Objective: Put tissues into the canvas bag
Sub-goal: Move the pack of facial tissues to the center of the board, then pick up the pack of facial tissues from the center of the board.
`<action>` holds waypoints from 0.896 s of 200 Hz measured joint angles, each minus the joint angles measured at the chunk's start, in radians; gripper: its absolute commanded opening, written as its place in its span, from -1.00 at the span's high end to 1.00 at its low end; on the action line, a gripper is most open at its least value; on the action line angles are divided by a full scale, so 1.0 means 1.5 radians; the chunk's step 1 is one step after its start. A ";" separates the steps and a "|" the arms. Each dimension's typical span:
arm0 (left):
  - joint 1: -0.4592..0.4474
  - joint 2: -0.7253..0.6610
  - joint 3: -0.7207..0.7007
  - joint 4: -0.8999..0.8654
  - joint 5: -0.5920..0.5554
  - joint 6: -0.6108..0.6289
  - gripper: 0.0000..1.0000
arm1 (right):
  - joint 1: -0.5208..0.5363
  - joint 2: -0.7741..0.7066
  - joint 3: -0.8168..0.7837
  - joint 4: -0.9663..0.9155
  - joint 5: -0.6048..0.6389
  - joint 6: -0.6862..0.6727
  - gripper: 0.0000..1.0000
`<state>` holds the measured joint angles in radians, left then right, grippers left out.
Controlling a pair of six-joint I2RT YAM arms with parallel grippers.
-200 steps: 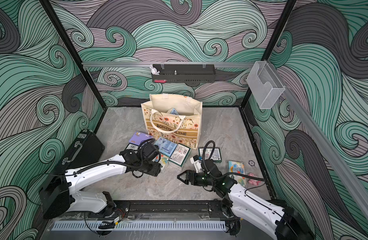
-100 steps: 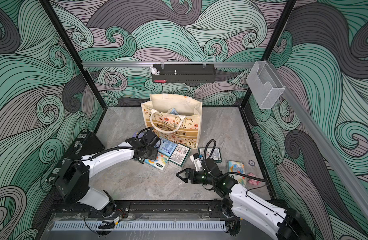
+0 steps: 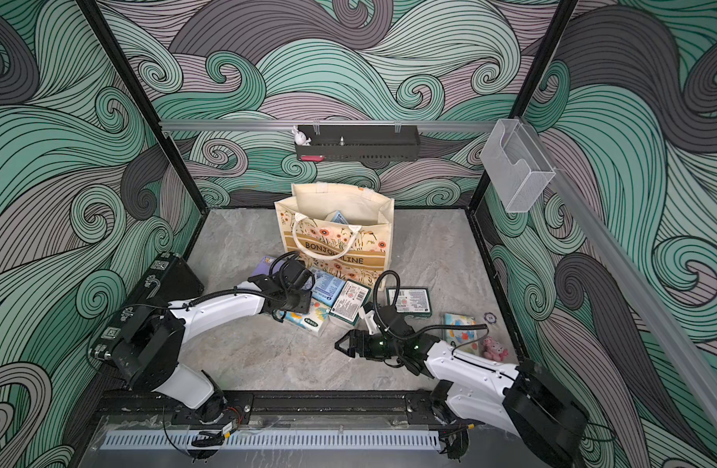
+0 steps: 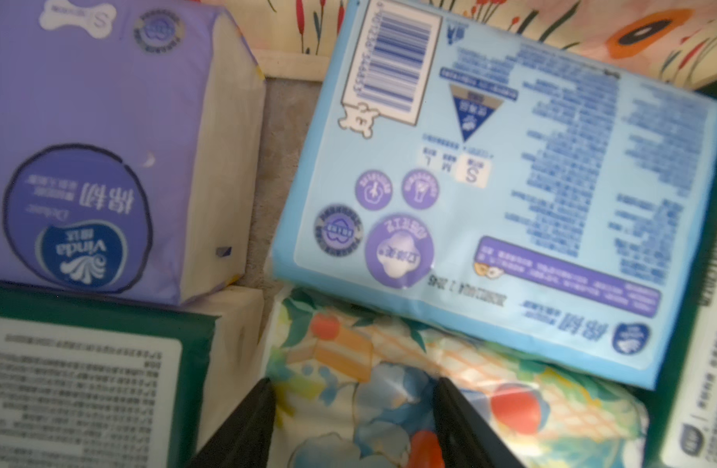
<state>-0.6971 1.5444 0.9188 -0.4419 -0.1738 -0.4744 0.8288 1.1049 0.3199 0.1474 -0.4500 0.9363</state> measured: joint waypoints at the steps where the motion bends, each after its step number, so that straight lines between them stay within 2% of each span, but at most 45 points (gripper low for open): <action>1: 0.000 -0.001 -0.001 0.001 0.001 0.000 -0.27 | 0.000 0.001 0.000 0.001 0.001 0.000 -0.83; 68: -0.023 -0.108 -0.102 0.031 0.051 -0.020 -0.27 | 0.017 0.068 0.010 0.060 0.026 0.033 -0.84; 89: -0.035 -0.140 -0.131 0.035 0.075 -0.040 -0.33 | 0.030 0.099 0.016 0.090 0.034 0.049 -0.84; 129: -0.040 -0.206 -0.138 0.005 0.115 -0.069 -0.46 | 0.055 0.116 0.016 0.148 0.069 0.086 -0.83; 156: -0.038 -0.265 -0.140 -0.021 0.114 -0.073 -0.48 | 0.064 0.117 0.016 0.168 0.085 0.098 -0.83; 179: -0.033 -0.279 -0.154 -0.023 0.103 -0.074 -0.44 | 0.075 0.120 0.016 0.179 0.095 0.104 -0.83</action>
<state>-0.7464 1.1255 0.6884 -0.4767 -0.0193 -0.5850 0.9417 1.2842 0.3435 0.4156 -0.3080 1.0916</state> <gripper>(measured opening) 0.734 0.913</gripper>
